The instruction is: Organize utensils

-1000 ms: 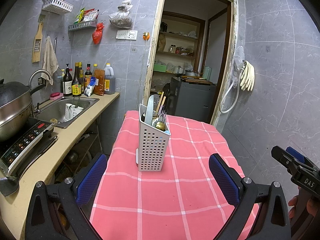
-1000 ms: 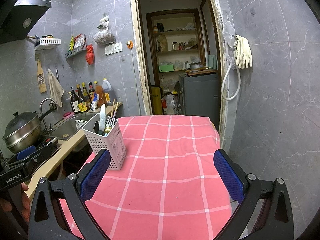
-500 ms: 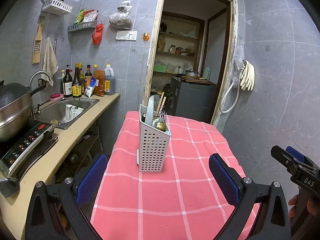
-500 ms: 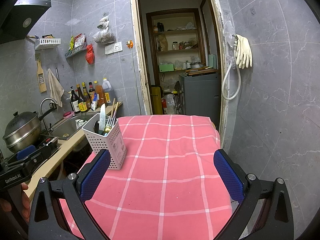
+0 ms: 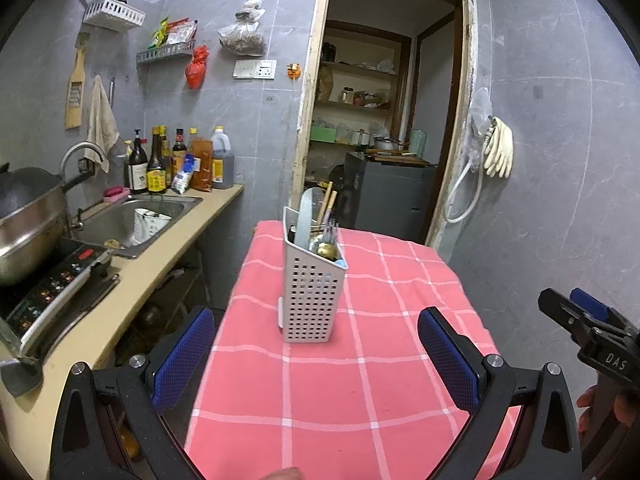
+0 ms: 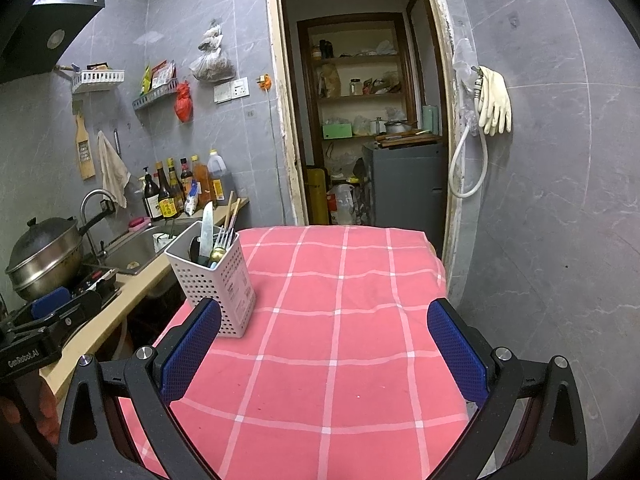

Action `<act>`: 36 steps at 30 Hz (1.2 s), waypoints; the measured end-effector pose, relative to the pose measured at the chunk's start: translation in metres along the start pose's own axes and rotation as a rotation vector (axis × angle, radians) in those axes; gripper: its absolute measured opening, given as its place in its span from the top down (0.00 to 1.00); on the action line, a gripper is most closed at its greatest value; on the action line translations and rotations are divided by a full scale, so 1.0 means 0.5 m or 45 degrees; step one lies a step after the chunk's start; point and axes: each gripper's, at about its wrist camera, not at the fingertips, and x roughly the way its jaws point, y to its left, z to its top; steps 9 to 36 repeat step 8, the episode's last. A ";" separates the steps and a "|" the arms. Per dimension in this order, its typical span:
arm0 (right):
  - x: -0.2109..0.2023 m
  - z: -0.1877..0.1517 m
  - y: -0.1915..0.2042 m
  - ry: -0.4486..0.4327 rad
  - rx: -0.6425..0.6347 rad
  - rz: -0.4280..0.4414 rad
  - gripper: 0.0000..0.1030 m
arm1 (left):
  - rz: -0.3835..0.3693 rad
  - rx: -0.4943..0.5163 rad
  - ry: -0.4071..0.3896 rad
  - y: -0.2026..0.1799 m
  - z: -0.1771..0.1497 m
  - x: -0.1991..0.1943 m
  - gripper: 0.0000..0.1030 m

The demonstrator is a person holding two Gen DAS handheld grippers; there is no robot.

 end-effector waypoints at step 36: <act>0.013 -0.008 0.006 0.051 0.001 -0.007 0.02 | 0.030 -0.016 0.015 0.018 -0.002 0.014 0.01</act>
